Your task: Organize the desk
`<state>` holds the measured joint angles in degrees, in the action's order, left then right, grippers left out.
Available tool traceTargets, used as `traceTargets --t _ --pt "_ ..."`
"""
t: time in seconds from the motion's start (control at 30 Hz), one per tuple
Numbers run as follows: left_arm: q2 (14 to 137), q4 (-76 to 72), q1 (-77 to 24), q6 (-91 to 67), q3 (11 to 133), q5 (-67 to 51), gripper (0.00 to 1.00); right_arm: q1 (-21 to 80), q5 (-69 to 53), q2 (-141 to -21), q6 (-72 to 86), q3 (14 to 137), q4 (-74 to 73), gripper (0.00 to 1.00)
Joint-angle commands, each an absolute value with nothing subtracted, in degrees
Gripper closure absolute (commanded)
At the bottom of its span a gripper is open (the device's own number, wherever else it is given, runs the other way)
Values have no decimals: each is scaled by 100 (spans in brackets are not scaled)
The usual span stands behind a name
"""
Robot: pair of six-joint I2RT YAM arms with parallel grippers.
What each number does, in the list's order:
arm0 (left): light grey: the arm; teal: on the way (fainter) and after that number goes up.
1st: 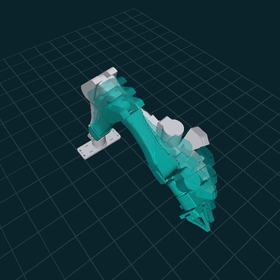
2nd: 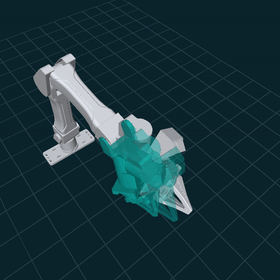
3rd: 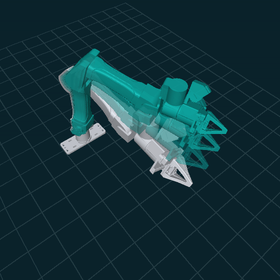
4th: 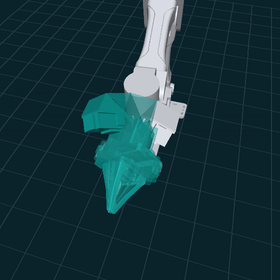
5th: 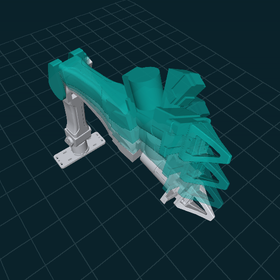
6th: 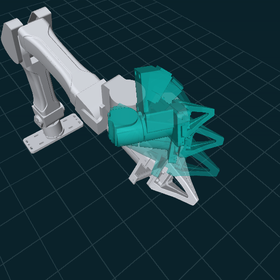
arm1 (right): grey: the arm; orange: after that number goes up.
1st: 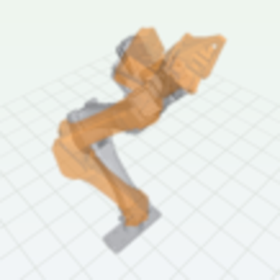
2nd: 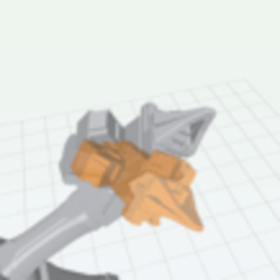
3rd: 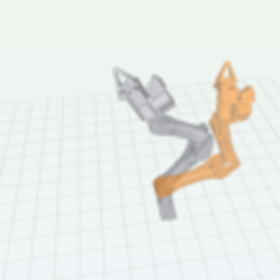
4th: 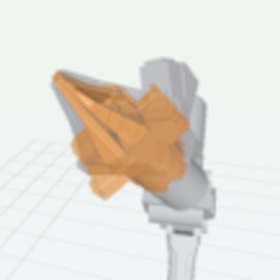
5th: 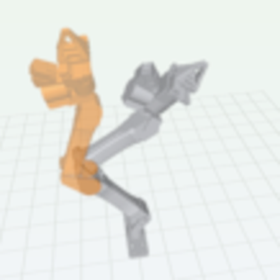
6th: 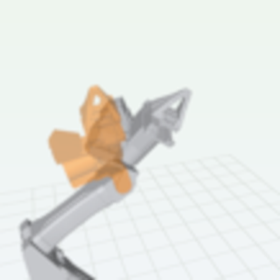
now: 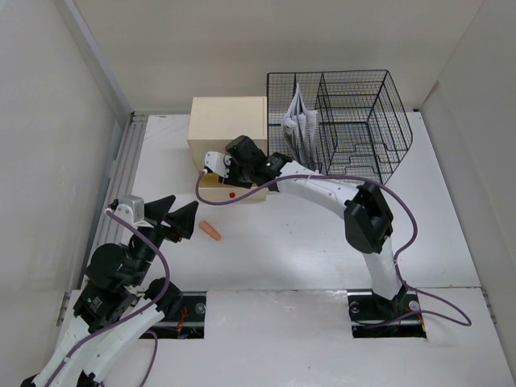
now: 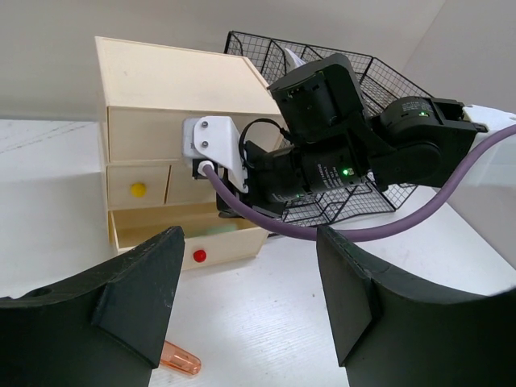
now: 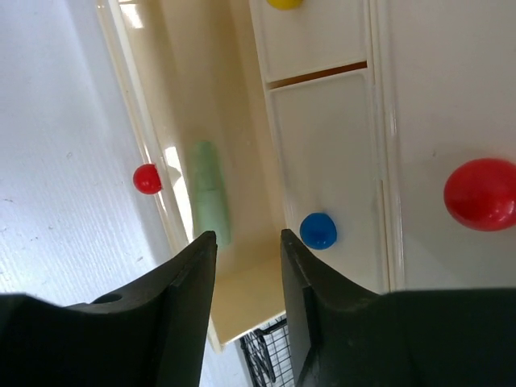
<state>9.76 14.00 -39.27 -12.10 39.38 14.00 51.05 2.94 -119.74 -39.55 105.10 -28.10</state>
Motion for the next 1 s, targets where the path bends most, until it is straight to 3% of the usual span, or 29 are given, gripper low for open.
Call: traceTargets --t 0.0,0.07,0.1,0.2,0.33,0.47,0.57,0.77,0.97 --pt "923 1195 -3920 -1178 3964 1450 36 5133 185 -11804 -3788 10767 -2672 56" --pt "923 1195 -3920 -1178 3964 1450 36 5133 185 -11751 -3788 10767 -2672 46" --pt "923 1195 -3920 -1178 3964 1450 36 5133 124 -11751 -3788 10767 -2672 45" --pt "923 1195 -3920 -1178 3964 1450 36 5133 -323 -11698 -3404 10888 -2926 48" --pt "923 1195 -3920 -1178 3964 1450 36 5369 -1991 -11768 -2419 11013 -3226 54" --pt "923 1195 -3920 -1178 3964 1450 36 5808 -2346 -11944 -1513 10679 -2919 56" --pt "923 1195 -3920 -1178 3964 1450 36 6196 -2154 -12093 -811 10486 -2593 54" --pt "861 1195 -3920 -1178 3964 1450 36 6539 -309 -12287 709 10354 -2215 54" --pt "861 1195 -3920 -1178 3964 1450 35 6680 589 -12594 1011 10415 -2092 53"
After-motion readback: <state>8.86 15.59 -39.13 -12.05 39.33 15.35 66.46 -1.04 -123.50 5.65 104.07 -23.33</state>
